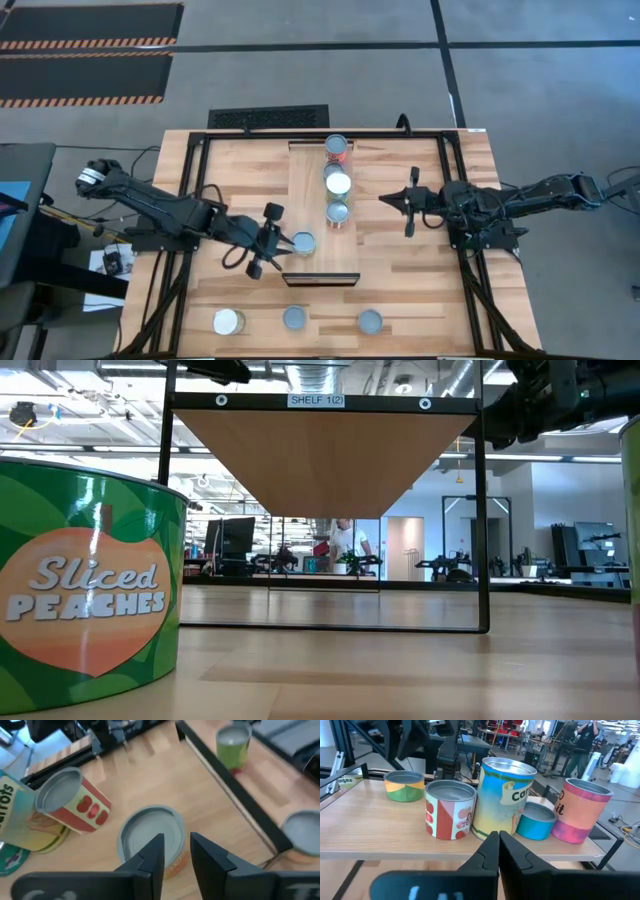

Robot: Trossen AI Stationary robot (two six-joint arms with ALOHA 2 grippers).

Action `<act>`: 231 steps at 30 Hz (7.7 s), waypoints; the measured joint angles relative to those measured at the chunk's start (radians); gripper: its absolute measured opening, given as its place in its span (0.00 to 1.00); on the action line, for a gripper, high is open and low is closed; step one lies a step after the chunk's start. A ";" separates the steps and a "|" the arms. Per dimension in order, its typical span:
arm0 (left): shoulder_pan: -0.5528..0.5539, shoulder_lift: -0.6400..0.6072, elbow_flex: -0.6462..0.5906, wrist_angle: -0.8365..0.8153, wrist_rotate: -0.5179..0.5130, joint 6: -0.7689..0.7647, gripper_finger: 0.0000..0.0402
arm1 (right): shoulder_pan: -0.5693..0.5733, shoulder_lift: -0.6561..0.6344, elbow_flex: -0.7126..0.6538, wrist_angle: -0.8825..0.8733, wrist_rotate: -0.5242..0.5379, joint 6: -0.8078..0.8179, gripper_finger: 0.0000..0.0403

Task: Pick and place cans onto a shelf
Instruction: Put the small yellow can on the shelf aligned with the other small blue can, then put the left big green can on the shelf aligned with the other big blue can

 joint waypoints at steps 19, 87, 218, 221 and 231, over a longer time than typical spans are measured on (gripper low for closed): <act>-0.001 0.064 0.040 -0.099 -0.019 0.082 0.25 | 0.000 0.000 0.000 0.003 -0.001 0.004 0.05; 0.620 0.240 0.250 -0.185 0.250 -0.034 0.00 | 0.000 0.000 0.000 0.018 -0.001 0.002 0.04; -0.695 0.691 0.859 -1.214 -0.109 -1.376 0.00 | 0.151 0.000 0.000 0.003 -0.023 0.071 0.05; -0.676 0.604 0.860 -1.263 -0.178 -1.373 0.00 | 0.151 0.000 0.000 0.002 -0.023 0.071 0.05; -0.489 0.313 0.863 -1.261 -0.433 -1.044 0.00 | 0.147 0.000 0.000 -0.007 -0.023 0.020 0.05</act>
